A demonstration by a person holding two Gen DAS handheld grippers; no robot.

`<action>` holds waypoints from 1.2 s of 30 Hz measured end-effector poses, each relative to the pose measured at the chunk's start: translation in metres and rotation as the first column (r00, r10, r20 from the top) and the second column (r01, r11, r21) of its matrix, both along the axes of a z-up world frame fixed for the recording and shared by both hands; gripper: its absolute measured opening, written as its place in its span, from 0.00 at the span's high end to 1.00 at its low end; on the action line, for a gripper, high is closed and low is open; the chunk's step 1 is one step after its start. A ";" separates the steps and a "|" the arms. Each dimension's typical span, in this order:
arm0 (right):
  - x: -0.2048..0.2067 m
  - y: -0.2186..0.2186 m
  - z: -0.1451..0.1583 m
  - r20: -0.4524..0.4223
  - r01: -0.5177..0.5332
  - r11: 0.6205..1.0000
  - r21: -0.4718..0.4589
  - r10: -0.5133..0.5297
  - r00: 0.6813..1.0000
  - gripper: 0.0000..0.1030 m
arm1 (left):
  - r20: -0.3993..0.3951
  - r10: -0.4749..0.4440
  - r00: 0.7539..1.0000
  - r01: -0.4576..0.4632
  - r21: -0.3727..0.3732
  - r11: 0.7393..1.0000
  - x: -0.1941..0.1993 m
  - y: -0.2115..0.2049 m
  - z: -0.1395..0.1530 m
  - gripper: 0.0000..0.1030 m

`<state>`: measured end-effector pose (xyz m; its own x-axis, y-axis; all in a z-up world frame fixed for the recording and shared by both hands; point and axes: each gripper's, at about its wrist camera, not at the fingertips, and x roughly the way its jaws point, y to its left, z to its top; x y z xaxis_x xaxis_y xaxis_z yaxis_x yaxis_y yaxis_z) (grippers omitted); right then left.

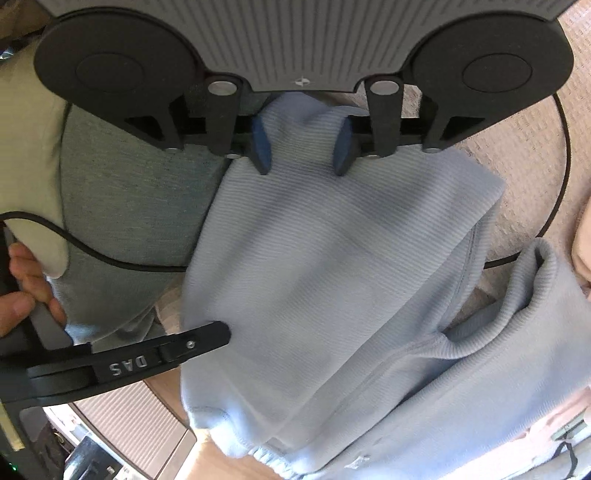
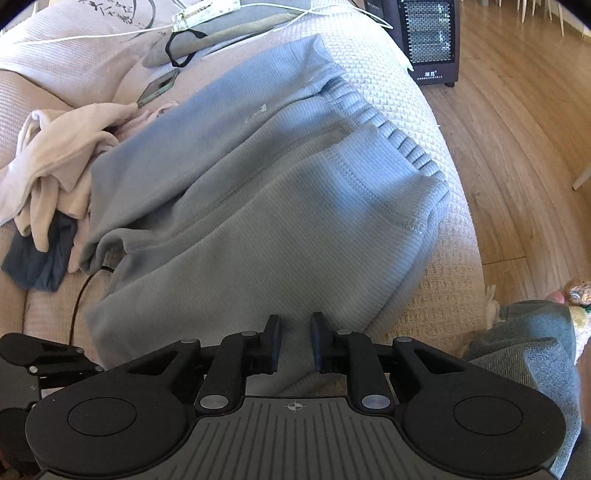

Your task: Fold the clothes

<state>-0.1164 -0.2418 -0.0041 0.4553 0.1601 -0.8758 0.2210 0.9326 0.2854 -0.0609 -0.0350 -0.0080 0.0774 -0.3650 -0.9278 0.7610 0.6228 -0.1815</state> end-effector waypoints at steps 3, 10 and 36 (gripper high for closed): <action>-0.005 0.000 0.004 0.028 0.010 1.000 0.012 -0.010 1.000 0.75 | 0.032 0.039 0.999 -0.039 -0.021 0.999 -0.002 0.012 0.012 0.32; -0.025 -0.022 0.021 0.134 0.126 0.987 0.103 -0.139 0.981 0.53 | 0.032 0.139 0.990 -0.137 -0.063 0.989 -0.008 0.046 0.023 0.16; -0.021 -0.068 -0.022 -0.046 0.300 0.893 0.335 -0.302 0.952 0.59 | -0.049 0.135 0.990 -0.135 0.005 0.991 -0.004 0.046 -0.004 0.15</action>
<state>-0.1375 -0.3097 -0.0260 0.5341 0.2970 -0.7915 0.4726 0.6714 0.5708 -0.0650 0.0113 -0.0120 0.0804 -0.3527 -0.9323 0.6600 0.7197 -0.2154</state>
